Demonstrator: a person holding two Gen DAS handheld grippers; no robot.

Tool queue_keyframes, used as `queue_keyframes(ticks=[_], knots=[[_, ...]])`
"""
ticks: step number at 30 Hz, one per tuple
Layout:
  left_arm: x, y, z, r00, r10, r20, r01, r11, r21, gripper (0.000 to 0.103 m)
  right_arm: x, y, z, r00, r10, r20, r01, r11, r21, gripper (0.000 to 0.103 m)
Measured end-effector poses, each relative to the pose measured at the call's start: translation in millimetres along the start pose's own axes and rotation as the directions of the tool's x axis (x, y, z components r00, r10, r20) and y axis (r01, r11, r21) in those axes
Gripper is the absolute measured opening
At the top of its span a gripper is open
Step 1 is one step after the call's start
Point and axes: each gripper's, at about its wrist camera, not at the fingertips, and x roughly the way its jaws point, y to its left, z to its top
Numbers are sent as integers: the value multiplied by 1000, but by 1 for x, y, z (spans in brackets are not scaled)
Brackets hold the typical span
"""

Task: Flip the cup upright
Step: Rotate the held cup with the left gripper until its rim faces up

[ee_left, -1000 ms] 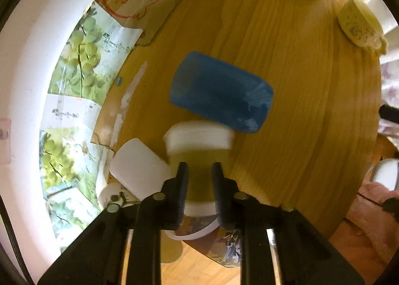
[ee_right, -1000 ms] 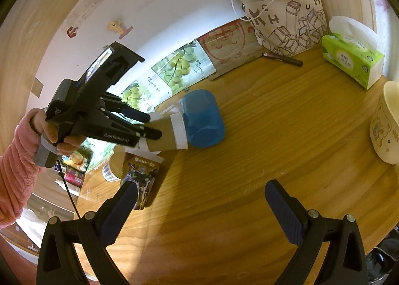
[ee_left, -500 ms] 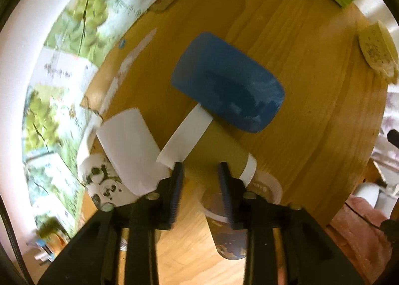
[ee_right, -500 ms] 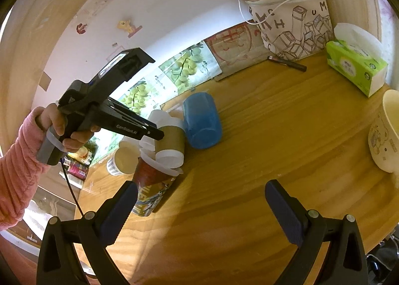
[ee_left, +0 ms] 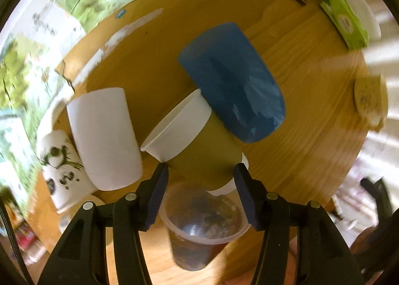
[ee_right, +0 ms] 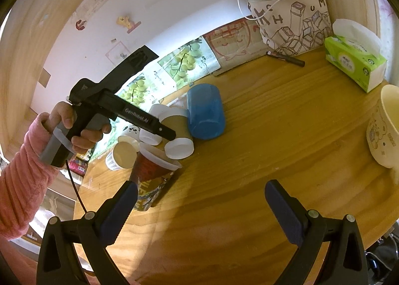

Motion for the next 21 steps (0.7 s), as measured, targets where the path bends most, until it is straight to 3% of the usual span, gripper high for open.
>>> queue_keyframes(ticks=[5,10,16,21], knots=[[9,18,5,996,-83,14,84,987,-137,62,-2,-1,0,1000,1,0,-1,1000,3,102],[12,27,3,992,-121,34,126,971,-204,64,-2,-1,-1,1000,2,0,-2,1000,2,102],[16,47,3,985,-163,55,172,940,-296,66,-4,-12,3,1000,11,-13,-11,1000,6,102],[16,39,2,974,-214,71,225,903,-365,66,-3,-15,7,999,20,-28,-20,1000,-8,102]])
